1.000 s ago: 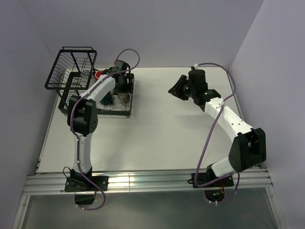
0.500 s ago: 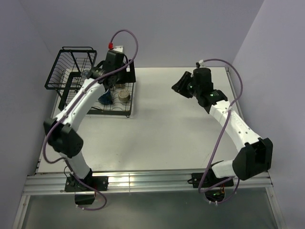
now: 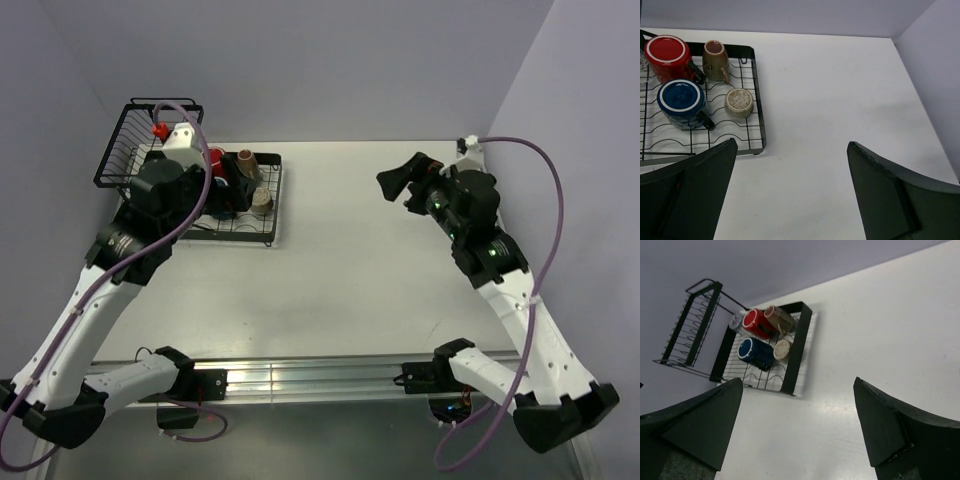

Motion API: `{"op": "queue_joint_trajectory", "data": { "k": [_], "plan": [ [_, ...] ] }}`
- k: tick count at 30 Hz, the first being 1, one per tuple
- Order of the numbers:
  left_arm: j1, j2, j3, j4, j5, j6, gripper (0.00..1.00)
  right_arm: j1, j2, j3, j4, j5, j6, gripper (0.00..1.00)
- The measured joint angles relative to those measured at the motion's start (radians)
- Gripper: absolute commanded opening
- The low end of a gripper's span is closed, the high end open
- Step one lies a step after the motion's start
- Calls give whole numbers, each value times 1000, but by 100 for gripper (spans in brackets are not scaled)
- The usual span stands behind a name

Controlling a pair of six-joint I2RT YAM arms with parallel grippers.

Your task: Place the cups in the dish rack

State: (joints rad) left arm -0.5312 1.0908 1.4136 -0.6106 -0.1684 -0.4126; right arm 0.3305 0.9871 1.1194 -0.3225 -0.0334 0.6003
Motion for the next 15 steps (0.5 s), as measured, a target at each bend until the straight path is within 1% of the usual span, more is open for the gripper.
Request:
{"op": "queue_joint_trajectory", "data": {
  "k": [4, 7, 10, 15],
  "plan": [
    [0, -87, -66, 18, 22, 0, 99, 1, -134, -43, -4, 54, -25, 100],
    [0, -101, -71, 27, 37, -1, 99, 1, -207, -61, -4, 80, -42, 100],
    [0, -105, -83, 46, 50, 0, 99, 1, -256, -74, -2, 98, -54, 100],
    [0, -106, -99, 54, 63, -1, 99, 1, -265, -83, -5, 117, -72, 100]
  ]
}}
